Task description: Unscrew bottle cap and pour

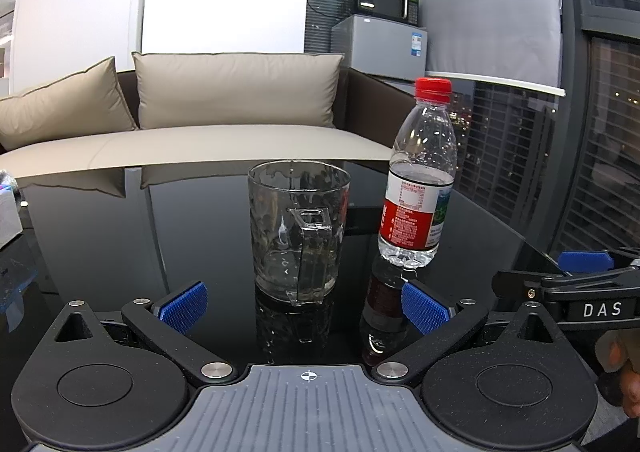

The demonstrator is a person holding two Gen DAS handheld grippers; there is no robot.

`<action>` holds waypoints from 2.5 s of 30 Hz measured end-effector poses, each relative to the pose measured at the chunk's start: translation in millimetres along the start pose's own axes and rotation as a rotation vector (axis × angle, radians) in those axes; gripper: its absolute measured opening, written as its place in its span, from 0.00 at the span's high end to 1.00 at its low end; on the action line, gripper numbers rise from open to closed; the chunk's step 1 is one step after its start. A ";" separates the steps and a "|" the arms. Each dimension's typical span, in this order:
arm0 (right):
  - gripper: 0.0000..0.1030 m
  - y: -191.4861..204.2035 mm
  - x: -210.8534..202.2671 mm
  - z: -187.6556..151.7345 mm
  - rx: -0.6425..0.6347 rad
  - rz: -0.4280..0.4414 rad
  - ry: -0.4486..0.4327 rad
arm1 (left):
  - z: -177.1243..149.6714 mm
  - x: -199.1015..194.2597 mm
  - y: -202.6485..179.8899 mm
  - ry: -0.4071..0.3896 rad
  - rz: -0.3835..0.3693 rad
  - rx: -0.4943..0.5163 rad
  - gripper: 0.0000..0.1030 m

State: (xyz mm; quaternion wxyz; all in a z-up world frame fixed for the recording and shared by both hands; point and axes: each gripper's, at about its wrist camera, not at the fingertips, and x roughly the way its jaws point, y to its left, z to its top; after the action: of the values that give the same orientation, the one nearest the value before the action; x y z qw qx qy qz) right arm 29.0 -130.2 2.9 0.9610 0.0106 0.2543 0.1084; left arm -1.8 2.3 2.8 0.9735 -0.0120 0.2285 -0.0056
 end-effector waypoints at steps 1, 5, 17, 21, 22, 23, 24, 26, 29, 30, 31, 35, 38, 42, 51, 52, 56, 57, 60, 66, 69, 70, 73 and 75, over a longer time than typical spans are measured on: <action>0.00 0.0 0.0 -0.1 0.000 0.000 0.000 | 0.0 1.1 -0.5 0.001 0.000 -0.001 0.01; 0.00 -0.1 -0.2 0.0 0.001 0.000 0.001 | -0.1 0.4 -0.1 0.002 0.000 0.001 0.01; 0.00 -1.5 -1.0 -0.4 0.000 -0.001 -0.001 | -0.4 3.1 -1.5 0.005 0.000 0.001 0.01; 0.00 0.1 0.2 -0.4 0.002 -0.004 -0.001 | -0.3 4.2 -1.9 0.006 0.001 0.001 0.01; 0.00 0.1 0.3 -0.3 0.002 -0.004 -0.001 | -0.3 4.4 -2.0 0.006 0.001 0.001 0.01; 0.00 0.1 0.4 -0.3 0.002 -0.004 -0.001 | -0.3 4.5 -2.1 0.007 0.001 0.000 0.01; 0.00 0.4 0.3 -0.3 0.001 -0.004 -0.002 | -0.3 4.8 -2.2 0.007 0.001 0.000 0.01; 0.00 0.4 0.5 -0.2 0.001 -0.005 -0.002 | -0.2 5.1 -2.4 0.007 0.002 0.000 0.01; 0.00 0.1 -0.1 -0.3 0.002 -0.005 -0.002 | -0.2 5.3 -2.3 0.009 0.001 0.000 0.01; 0.00 0.1 -0.2 -0.3 0.002 -0.005 -0.003 | -0.1 5.3 -2.5 0.010 0.001 0.000 0.01; 0.00 0.0 -0.2 -0.2 0.002 -0.006 -0.003 | 0.0 5.4 -2.6 0.010 -0.001 0.000 0.01; 0.00 -1.1 -0.4 -0.1 0.005 -0.010 -0.004 | -0.1 5.5 -3.2 0.011 -0.004 0.001 0.01; 0.00 -4.8 -0.8 2.1 0.012 -0.024 -0.012 | 0.0 6.2 -3.3 0.015 -0.011 -0.002 0.01; 0.00 -13.9 -0.1 6.1 0.026 -0.046 -0.020 | 0.2 5.1 -6.3 0.013 -0.038 0.008 0.01; 0.00 -39.2 2.7 16.7 0.059 -0.073 -0.033 | 2.9 3.3 -25.9 0.021 -0.128 0.056 0.01; 0.00 -42.0 2.8 17.6 0.063 -0.072 -0.034 | 3.3 3.8 -28.8 0.024 -0.139 0.061 0.01; 0.00 -57.7 4.4 23.1 0.075 -0.073 -0.038 | 5.0 5.8 -39.8 0.032 -0.182 0.074 0.01; 0.00 -60.3 4.5 24.1 0.075 -0.074 -0.039 | 5.6 7.0 -44.1 0.033 -0.194 0.081 0.01; 0.00 -68.9 5.6 27.3 0.076 -0.071 -0.041 | 6.7 11.3 -55.7 0.040 -0.216 0.102 0.01; 0.00 -87.7 5.8 33.2 0.094 -0.073 -0.058 | 11.8 23.8 -77.4 0.043 -0.242 0.124 0.01; 0.00 -96.9 4.9 34.8 0.114 -0.077 -0.063 | 16.1 30.1 -90.8 0.035 -0.250 0.144 0.01; 0.00 -99.5 4.5 35.2 0.119 -0.078 -0.065 | 17.3 32.0 -94.3 0.033 -0.252 0.151 0.01; 0.00 -106.6 1.5 36.1 0.132 -0.084 -0.075 | 21.3 40.3 -105.2 0.025 -0.251 0.174 0.01; 0.00 -110.4 0.5 36.6 0.143 -0.086 -0.080 | 24.4 47.8 -111.0 0.021 -0.234 0.182 0.01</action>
State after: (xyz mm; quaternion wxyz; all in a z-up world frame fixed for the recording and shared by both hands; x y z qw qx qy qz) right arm 69.8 -236.6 26.2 0.9709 0.0726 0.2233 0.0481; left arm 51.3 -109.0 6.4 0.9607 0.0497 0.2345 -0.1399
